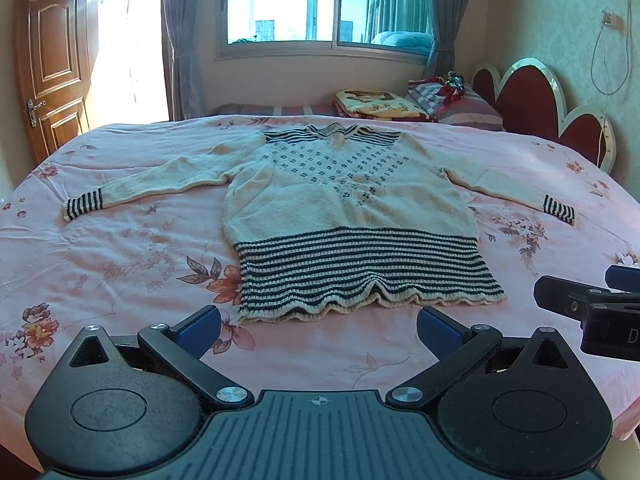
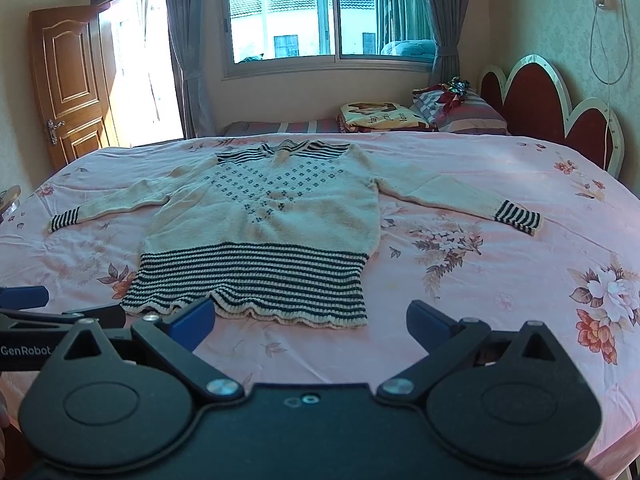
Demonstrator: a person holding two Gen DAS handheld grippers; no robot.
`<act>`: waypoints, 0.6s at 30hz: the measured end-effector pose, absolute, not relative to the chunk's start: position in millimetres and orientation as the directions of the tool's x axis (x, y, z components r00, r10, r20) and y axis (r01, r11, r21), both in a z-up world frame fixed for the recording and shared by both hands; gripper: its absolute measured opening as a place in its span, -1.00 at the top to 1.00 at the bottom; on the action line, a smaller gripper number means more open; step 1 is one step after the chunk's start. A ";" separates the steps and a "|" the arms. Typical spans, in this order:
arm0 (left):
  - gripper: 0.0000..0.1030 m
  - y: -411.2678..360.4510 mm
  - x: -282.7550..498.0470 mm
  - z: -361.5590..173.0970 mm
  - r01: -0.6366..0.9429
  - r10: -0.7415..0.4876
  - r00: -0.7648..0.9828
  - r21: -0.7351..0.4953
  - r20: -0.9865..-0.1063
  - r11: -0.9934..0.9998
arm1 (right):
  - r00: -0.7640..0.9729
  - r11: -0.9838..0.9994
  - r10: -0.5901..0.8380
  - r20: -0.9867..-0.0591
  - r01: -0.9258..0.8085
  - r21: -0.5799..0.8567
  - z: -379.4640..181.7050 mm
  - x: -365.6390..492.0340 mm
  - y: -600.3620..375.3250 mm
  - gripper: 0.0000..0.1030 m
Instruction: Fold small clothes
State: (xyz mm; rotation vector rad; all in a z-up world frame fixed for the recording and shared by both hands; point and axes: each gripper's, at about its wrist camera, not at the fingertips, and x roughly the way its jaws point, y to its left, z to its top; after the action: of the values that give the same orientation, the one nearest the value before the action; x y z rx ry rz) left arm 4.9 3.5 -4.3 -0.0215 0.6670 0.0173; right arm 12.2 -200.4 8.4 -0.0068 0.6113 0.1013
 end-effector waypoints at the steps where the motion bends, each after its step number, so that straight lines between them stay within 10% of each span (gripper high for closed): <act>1: -1.00 3.1 4.4 -4.1 -0.023 0.009 0.786 -0.013 -0.618 1.000 | 0.813 0.995 0.092 -0.574 -0.096 0.024 8.5 11.8 -200.3 -0.98; 18: -1.00 -0.1 6.4 -3.4 -0.018 0.001 0.772 -0.020 -0.636 1.000 | 0.811 0.996 0.085 -0.579 -0.087 0.025 3.9 9.2 -203.0 -0.98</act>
State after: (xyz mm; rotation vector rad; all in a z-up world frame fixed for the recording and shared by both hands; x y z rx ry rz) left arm 6.4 -0.1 -3.4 -0.0254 0.6892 0.0105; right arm 9.2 -203.0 3.9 -0.0023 0.6186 0.0919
